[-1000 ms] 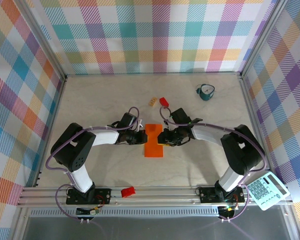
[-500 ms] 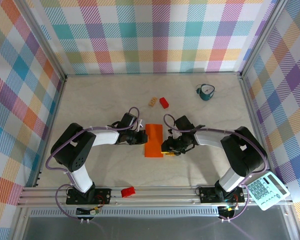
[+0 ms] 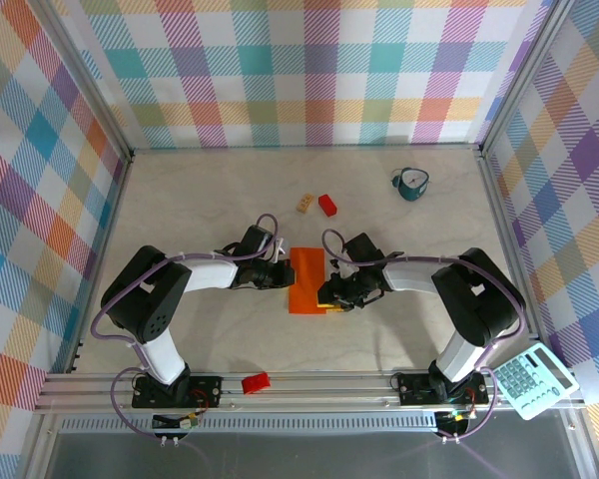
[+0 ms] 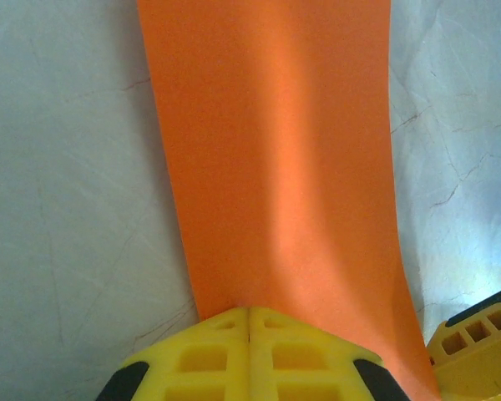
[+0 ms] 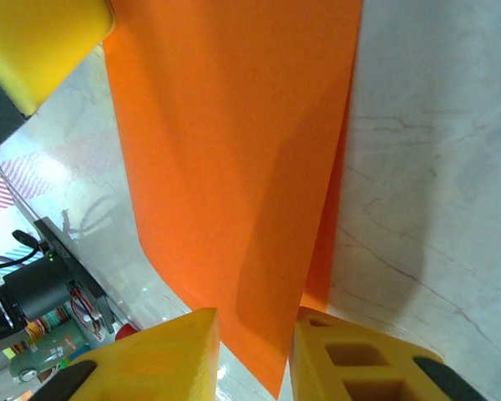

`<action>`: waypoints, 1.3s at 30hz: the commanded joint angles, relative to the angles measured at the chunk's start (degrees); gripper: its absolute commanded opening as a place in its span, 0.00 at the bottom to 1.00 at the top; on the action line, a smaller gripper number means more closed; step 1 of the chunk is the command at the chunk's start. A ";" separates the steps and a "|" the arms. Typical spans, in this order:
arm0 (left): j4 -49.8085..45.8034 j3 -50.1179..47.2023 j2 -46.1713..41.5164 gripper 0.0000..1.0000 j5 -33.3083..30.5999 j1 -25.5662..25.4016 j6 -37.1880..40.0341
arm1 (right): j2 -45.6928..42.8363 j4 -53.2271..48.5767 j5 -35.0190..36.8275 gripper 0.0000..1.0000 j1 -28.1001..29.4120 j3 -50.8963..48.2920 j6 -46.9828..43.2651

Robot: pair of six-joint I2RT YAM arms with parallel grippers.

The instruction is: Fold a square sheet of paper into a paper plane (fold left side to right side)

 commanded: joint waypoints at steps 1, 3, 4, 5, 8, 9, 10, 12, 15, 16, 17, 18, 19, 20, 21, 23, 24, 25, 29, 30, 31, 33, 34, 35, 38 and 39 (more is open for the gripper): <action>-2.61 -1.70 -0.55 0.00 -1.15 -0.86 -0.21 | 0.67 1.58 -1.24 0.26 -0.16 0.52 0.07; -2.45 -1.71 -0.59 0.00 -0.96 -0.86 -0.29 | 1.25 2.10 -1.71 0.25 -0.81 1.10 -0.13; -2.44 -1.65 -0.60 0.00 -0.92 -0.93 -0.28 | 1.65 2.28 -2.13 0.25 -1.04 1.46 -0.25; -2.43 -1.67 -0.67 0.00 -0.87 -0.95 -0.29 | 2.05 2.54 -2.32 0.25 -1.26 1.96 -0.43; -2.36 -1.69 -1.00 0.00 -0.80 -0.95 -0.30 | 3.09 2.77 -2.64 0.25 -1.96 3.47 -1.10; -2.42 -1.71 -1.10 0.00 -0.78 -0.95 -0.28 | 3.50 2.81 -2.91 0.25 -2.27 3.95 -1.22; -2.34 -1.68 -1.03 0.00 -0.79 -0.95 -0.30 | 3.83 2.92 -3.07 0.25 -2.52 4.40 -1.41; -2.27 -1.78 -1.22 0.00 -0.79 -1.04 -0.30 | 4.55 3.00 -3.11 0.25 -3.32 5.17 -1.87; -2.18 -1.88 -1.38 0.00 -0.79 -1.04 -0.29 | 4.92 3.51 -3.14 0.26 -4.81 5.62 -2.23; -2.08 -1.94 -1.39 0.00 -0.79 -1.04 -0.30 | 5.04 3.76 -3.30 0.26 -5.17 5.81 -2.33; -2.01 -1.90 -1.44 0.00 -0.70 -1.04 -0.29 | 5.30 3.84 -3.46 0.26 -5.53 6.12 -2.52; -1.96 -1.84 -1.43 0.00 -0.69 -1.06 -0.34 | 5.65 3.68 -3.66 0.26 -5.73 6.60 -2.86; -1.94 -1.80 -1.39 0.00 -0.63 -1.07 -0.39 | 5.99 3.46 -3.75 0.26 -5.92 7.04 -3.16; -1.99 -1.78 -1.51 0.00 -0.53 -1.10 -0.39 | 6.38 3.11 -3.75 0.26 -6.10 7.56 -3.49; -1.91 -1.87 -1.60 0.00 -0.52 -1.11 -0.34 | 6.71 2.93 -3.79 0.26 -6.39 7.87 -3.78; -1.91 -1.95 -1.77 0.00 -0.43 -1.12 -0.39 | 7.32 2.95 -4.04 0.25 -6.68 8.44 -4.04; -1.94 -1.95 -1.86 0.00 -0.51 -1.13 -0.44 | 7.69 2.80 -4.27 0.25 -6.79 8.83 -4.22; -1.91 -1.99 -1.88 0.00 -0.52 -1.13 -0.47 | 8.01 2.76 -4.35 0.25 -6.90 9.01 -4.32; -1.69 -2.08 -2.08 0.00 -0.43 -1.13 -0.65 | 9.02 2.25 -4.41 0.21 -7.01 9.59 -4.56; -1.69 -1.95 -2.19 0.00 -0.43 -1.13 -0.73 | 9.21 1.92 -4.13 0.19 -7.07 9.62 -4.61; -1.69 -1.90 -2.26 0.00 -0.37 -1.13 -0.74 | 9.26 1.52 -3.93 0.18 -7.08 9.76 -4.59; -1.86 -1.75 -2.69 0.00 -0.39 -1.13 -0.65 | 9.23 0.93 -3.97 0.15 -7.13 9.61 -4.56; -2.05 -1.68 -3.05 0.00 -0.56 -1.13 -0.61 | 9.08 0.78 -3.97 0.14 -7.16 9.64 -4.57; -2.22 -1.61 -3.37 0.00 -0.74 -1.13 -0.49 | 8.88 0.58 -4.02 0.12 -7.16 9.58 -4.42; -2.77 -1.07 -4.89 0.00 -0.96 -1.12 -0.05 | 8.82 -1.12 -4.83 0.05 -7.33 9.87 -3.89; -2.88 -0.81 -5.59 0.03 -0.92 -1.13 0.17 | 8.80 -1.69 -5.40 0.04 -7.34 10.04 -3.55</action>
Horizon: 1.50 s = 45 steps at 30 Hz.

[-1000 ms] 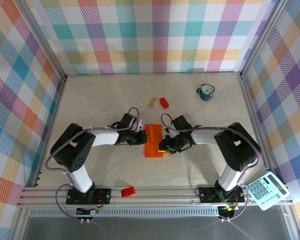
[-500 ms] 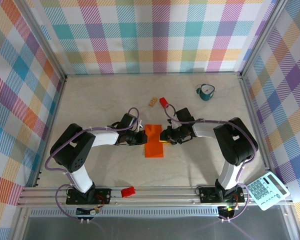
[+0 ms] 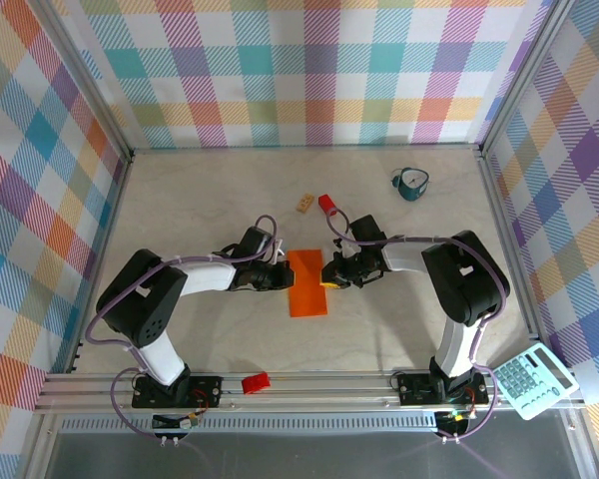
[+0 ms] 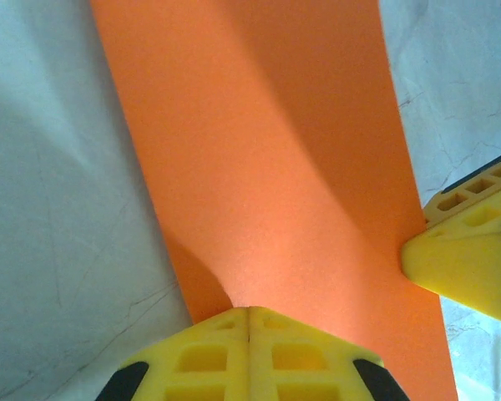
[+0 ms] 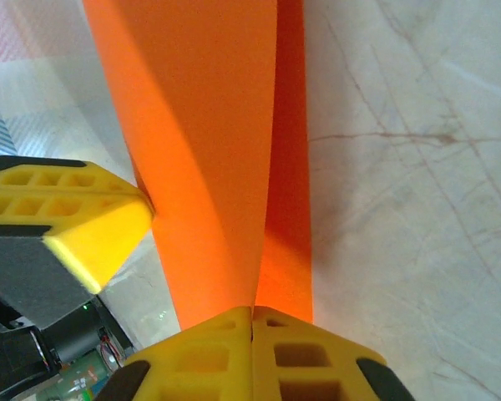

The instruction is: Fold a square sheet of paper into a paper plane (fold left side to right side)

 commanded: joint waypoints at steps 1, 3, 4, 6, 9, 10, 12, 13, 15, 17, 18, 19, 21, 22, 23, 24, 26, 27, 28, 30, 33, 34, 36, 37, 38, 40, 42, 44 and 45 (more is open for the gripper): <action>-2.11 0.49 -3.80 0.05 -0.58 -0.69 0.77 | 0.26 -2.94 -2.60 0.04 -0.45 1.62 0.46; -2.13 0.79 -5.79 0.10 -0.59 -0.69 1.44 | -0.09 -3.46 -3.24 0.02 -0.45 1.39 1.67; -1.87 0.62 -6.83 0.13 -0.46 -0.77 1.98 | -0.28 -3.68 -3.27 0.02 -0.45 1.32 2.01; -1.81 0.24 -9.72 0.19 -0.67 -1.66 4.28 | -0.71 -3.80 -3.44 0.02 -0.45 1.12 3.06; -4.44 -0.29 -14.07 0.31 -2.72 -4.64 8.73 | -0.99 -3.30 -3.65 0.01 -0.53 0.81 5.00; -5.28 -0.55 -15.30 0.34 -3.57 -5.83 9.96 | -1.07 -2.82 -3.78 0.01 -0.52 0.72 5.77; -6.81 -1.51 -18.17 0.41 -6.02 -8.98 11.91 | -0.95 -1.49 -4.54 0.00 -0.52 0.46 7.43; -7.24 -2.06 -19.27 0.44 -7.11 -10.35 12.44 | -0.91 -1.10 -4.77 0.00 -0.54 0.33 8.02; -7.20 -3.57 -21.43 0.50 -9.86 -14.05 12.90 | -0.81 -0.47 -4.98 0.00 -0.54 0.35 9.01; -6.86 -4.67 -22.68 0.56 -12.99 -17.72 12.91 | -0.90 -0.43 -4.93 0.00 -0.54 0.32 9.48; -6.66 -5.06 -22.91 0.59 -14.72 -19.68 12.91 | -0.91 -0.44 -4.93 0.00 -0.54 0.36 9.71; -6.63 -5.25 -22.79 0.62 -16.30 -21.34 12.90 | -0.99 -0.46 -4.78 0.00 -0.54 0.37 9.83; -6.65 -5.10 -21.71 0.67 -19.99 -24.89 12.84 | -1.08 -0.49 -4.75 0.00 -0.54 0.31 10.11; -6.68 -4.72 -20.85 0.69 -21.66 -26.25 12.73 | -1.08 -0.35 -4.67 0.00 -0.54 0.35 10.27; -7.04 -4.21 -19.76 0.70 -23.59 -27.72 12.64 | -1.17 -0.25 -4.66 0.00 -0.54 0.31 10.42; -7.30 -3.56 -18.46 0.71 -25.55 -28.99 12.64 | -1.25 -0.23 -4.67 0.00 -0.54 0.32 10.51; -8.12 -1.99 -15.91 0.72 -29.04 -30.89 12.74 | -1.26 -0.10 -4.67 0.00 -0.53 0.36 10.63; -8.86 -0.99 -14.45 0.72 -31.42 -31.62 12.64 | -1.26 -0.11 -4.62 0.00 -0.54 0.44 10.59; -9.53 -0.21 -13.13 0.73 -32.67 -32.07 12.79 | -1.26 -0.08 -4.72 0.00 -0.54 0.43 10.71; -11.01 1.87 -10.26 0.73 -36.10 -32.97 12.82 | -1.20 0.04 -4.90 0.00 -0.54 0.29 10.88; -12.40 4.55 -6.40 0.74 -39.34 -34.01 13.03 | -1.18 0.35 -5.01 0.00 -0.56 0.23 11.08; -12.75 5.30 -5.45 0.74 -40.11 -34.31 13.08 | -1.17 0.44 -4.93 0.00 -0.54 0.13 11.08; -13.94 6.99 -3.56 0.75 -42.17 -34.95 13.08 | -1.17 0.47 -4.77 0.00 -0.54 -0.02 11.16; -14.29 7.62 -2.89 0.74 -42.89 -35.26 13.16 | -1.09 0.55 -4.71 0.00 -0.54 -0.04 11.16; -14.66 8.14 -2.27 0.74 -43.67 -35.40 13.24 | -1.08 0.70 -4.72 0.00 -0.54 -0.15 11.16; -15.21 9.09 -1.32 0.71 -44.45 -35.49 13.25 | -1.05 0.93 -4.68 0.00 -0.54 -0.25 11.33; -15.85 9.79 -0.51 0.63 -44.93 -35.58 13.34 | -1.00 1.33 -4.84 0.00 -0.54 -0.45 11.60; -16.01 9.85 -0.38 0.56 -45.20 -35.58 13.34 | -1.00 1.41 -4.71 0.00 -0.54 -0.54 11.49; -16.04 9.86 -0.38 0.52 -45.29 -35.58 13.34 | -1.00 1.33 -4.75 0.00 -0.50 -0.58 11.51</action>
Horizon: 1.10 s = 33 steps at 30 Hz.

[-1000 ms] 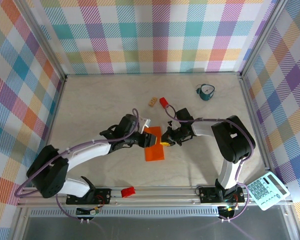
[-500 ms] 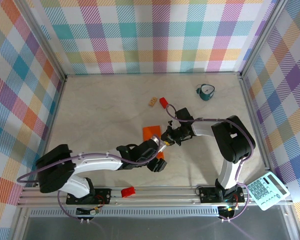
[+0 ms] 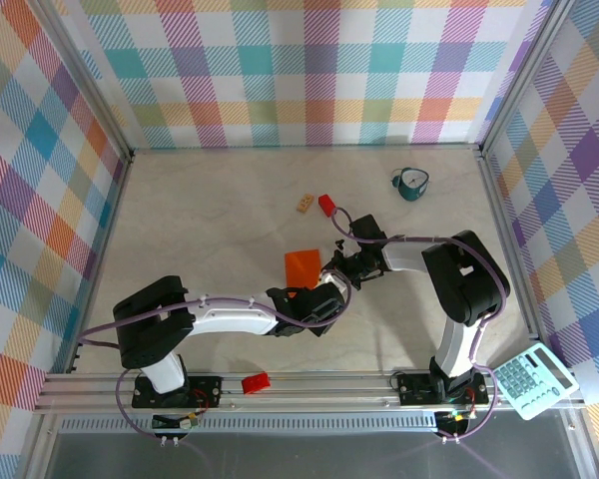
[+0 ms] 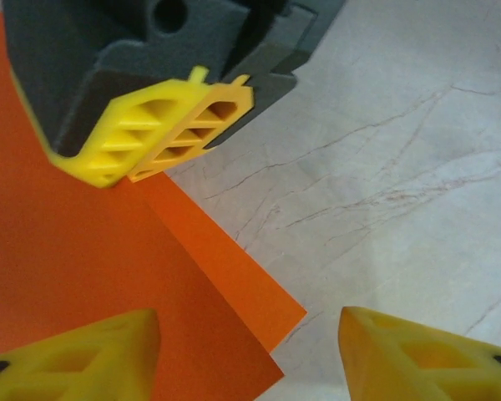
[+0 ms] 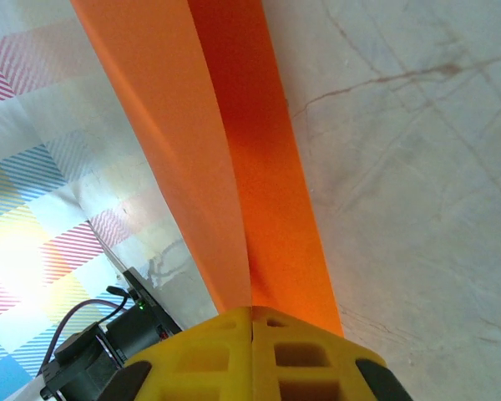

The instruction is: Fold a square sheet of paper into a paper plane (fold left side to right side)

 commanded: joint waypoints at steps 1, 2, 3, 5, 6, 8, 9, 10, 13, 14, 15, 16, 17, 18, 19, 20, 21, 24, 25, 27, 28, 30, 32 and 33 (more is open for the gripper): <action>-2.48 1.32 0.35 0.48 -2.89 -0.52 0.38 | -0.99 0.64 -1.33 0.00 -0.19 -0.59 0.86; -2.57 1.24 0.34 0.43 -3.01 -0.54 0.38 | -1.00 0.59 -1.37 0.00 -0.24 -0.63 0.87; -2.57 1.21 0.29 0.39 -3.13 -0.53 0.38 | -1.01 0.72 -1.45 0.00 -0.24 -0.70 0.92; -2.78 1.15 0.26 0.32 -3.57 -0.54 0.21 | -1.08 0.89 -1.57 0.00 -0.24 -0.63 0.94; -2.96 1.15 0.18 0.29 -3.77 -0.54 0.16 | -1.09 0.89 -1.69 0.00 -0.24 -0.71 0.94; -3.02 1.06 0.08 0.22 -4.26 -0.54 -0.14 | -1.32 0.97 -1.81 0.01 -0.24 -0.70 0.86; -3.11 0.99 -0.01 0.19 -4.39 -0.54 -0.20 | -1.48 0.83 -1.80 0.01 -0.24 -0.70 0.77; -3.12 0.91 -0.10 0.17 -4.51 -0.54 -0.33 | -1.57 0.73 -1.81 0.01 -0.24 -0.68 0.68; -3.02 0.47 -0.88 0.09 -4.75 -0.54 -0.65 | -1.83 0.52 -1.78 0.02 -0.21 -0.54 0.28; -2.87 0.17 -1.31 0.07 -4.80 -0.54 -0.84 | -1.96 0.31 -1.83 0.03 -0.24 -0.41 0.04; -2.74 -0.12 -1.73 0.06 -4.76 -0.52 -1.01 | -2.09 0.12 -1.78 0.04 -0.24 -0.10 -0.31; -2.59 -0.36 -2.16 0.05 -4.53 -0.54 -1.17 | -2.26 -0.41 -1.75 0.05 -0.24 0.14 -0.78; -2.28 -0.69 -2.77 0.04 -4.27 -0.50 -1.35 | -2.44 -0.94 -1.58 0.06 -0.24 0.81 -1.57; -1.86 -1.10 -3.37 0.02 -3.94 -0.46 -1.67 | -2.70 -1.96 -1.26 0.08 -0.32 1.49 -2.39; -1.58 -1.46 -3.92 0.01 -3.77 -0.46 -2.03 | -2.99 -2.70 -0.79 0.11 -0.40 2.08 -2.96; -1.20 -1.91 -4.62 0.00 -3.20 -0.29 -2.40 | -3.46 -3.33 -0.35 0.14 -0.58 2.55 -3.54; -0.75 -2.37 -5.31 0.00 -2.30 -0.07 -2.66 | -3.83 -3.64 -0.16 0.17 -0.90 3.03 -4.01; 0.94 -3.94 -7.31 0.00 0.20 0.80 -3.55 | -4.96 -3.66 0.04 0.27 -2.21 4.15 -4.57; 1.39 -4.45 -7.87 0.00 1.07 1.14 -3.86 | -5.29 -3.78 0.06 0.30 -2.63 4.54 -4.81; 2.52 -5.48 -9.03 0.00 3.81 2.35 -4.63 | -5.99 -4.75 0.49 0.34 -3.84 5.51 -5.74; 3.05 -5.81 -9.47 0.00 5.26 3.00 -4.99 | -6.43 -5.41 0.76 0.35 -4.37 5.80 -6.40; 4.36 -6.72 -10.59 0.00 8.46 4.56 -5.98 | -7.72 -7.04 1.47 0.35 -5.69 5.86 -8.19; 6.01 -7.70 -11.52 0.00 12.23 6.29 -7.05 | -9.52 -8.16 2.51 0.35 -6.85 4.85 -9.73; 6.97 -8.32 -11.94 0.00 14.41 7.37 -7.62 | -10.80 -8.75 3.09 0.35 -7.29 4.13 -10.51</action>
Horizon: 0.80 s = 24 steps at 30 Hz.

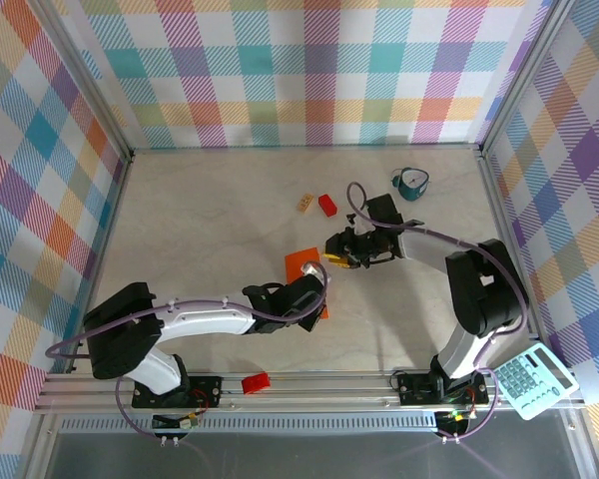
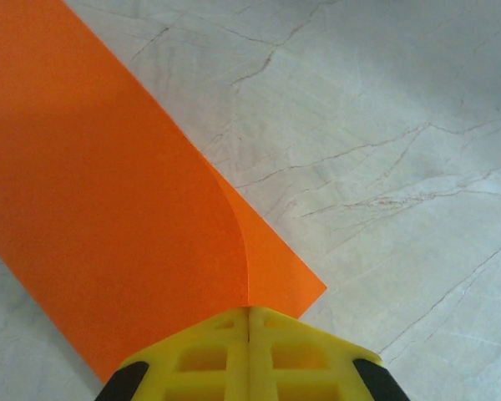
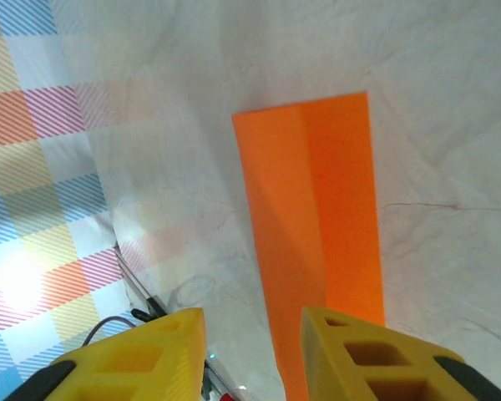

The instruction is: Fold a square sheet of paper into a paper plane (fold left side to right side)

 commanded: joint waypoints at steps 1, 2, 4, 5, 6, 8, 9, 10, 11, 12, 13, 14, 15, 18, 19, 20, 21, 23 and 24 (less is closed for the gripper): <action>4.25 -2.00 -2.40 0.00 8.89 3.17 -3.14 | -4.48 -4.21 1.83 0.35 -1.34 -1.23 -5.02; 5.06 -2.47 -2.67 0.00 11.01 4.37 -3.84 | -5.74 -5.26 2.79 0.34 -1.38 -1.85 -6.37; 6.27 -3.26 -2.92 0.00 15.51 6.69 -5.13 | -8.15 -6.30 3.26 0.31 -1.41 -3.58 -8.12; 7.24 -3.70 -3.03 0.00 17.81 7.95 -5.83 | -9.45 -5.76 2.93 0.30 -1.39 -4.93 -8.57; 8.31 -4.31 -3.09 0.00 20.21 9.03 -6.53 | -10.69 -4.92 2.41 0.28 -1.28 -6.46 -8.79; 9.83 -5.33 -3.14 0.00 23.52 10.77 -7.70 | -12.41 -3.21 1.17 0.23 -0.90 -9.26 -8.67; 10.37 -5.86 -3.05 0.00 24.80 11.67 -8.23 | -13.23 -2.63 1.04 0.20 -0.35 -10.56 -8.54; 10.65 -6.22 -2.96 0.00 25.83 12.28 -8.42 | -13.74 -2.05 1.09 0.17 0.35 -11.56 -8.58; 10.77 -6.54 -2.87 0.00 26.43 12.89 -8.60 | -14.07 -1.15 1.25 0.13 1.37 -12.66 -8.39; 10.90 -6.83 -2.80 0.00 27.22 13.31 -8.71 | -14.26 -0.24 1.51 0.09 2.48 -13.58 -8.02; 11.32 -7.16 -2.50 0.00 29.18 13.89 -8.44 | -14.23 0.92 1.80 0.06 3.56 -14.60 -7.53; 11.03 -7.13 -2.12 0.00 30.24 14.50 -8.52 | -14.01 2.42 1.99 0.03 4.62 -15.57 -6.96; 10.87 -7.19 -1.92 0.00 30.66 14.83 -8.52 | -13.73 3.55 2.26 0.00 5.67 -16.17 -6.45; 11.48 -8.17 -1.97 0.00 31.11 15.09 -8.50 | -11.95 5.58 3.37 0.00 8.79 -17.44 -5.49; 11.72 -8.50 -2.16 0.00 30.85 15.26 -8.73 | -11.25 5.80 3.93 0.00 9.80 -17.60 -5.27; 11.96 -8.83 -2.33 0.00 30.82 15.39 -8.92 | -10.46 6.28 4.40 0.00 10.71 -17.70 -5.12; 12.01 -8.95 -2.39 0.00 30.82 15.60 -8.96 | -9.79 6.65 4.67 0.00 11.42 -17.84 -4.98; 11.89 -9.06 -2.43 0.00 30.72 15.77 -9.28 | -8.51 7.97 5.14 0.00 12.66 -18.38 -4.19; 11.77 -8.98 -2.37 0.00 30.88 15.71 -9.24 | -8.05 8.64 5.33 0.00 13.15 -18.69 -3.84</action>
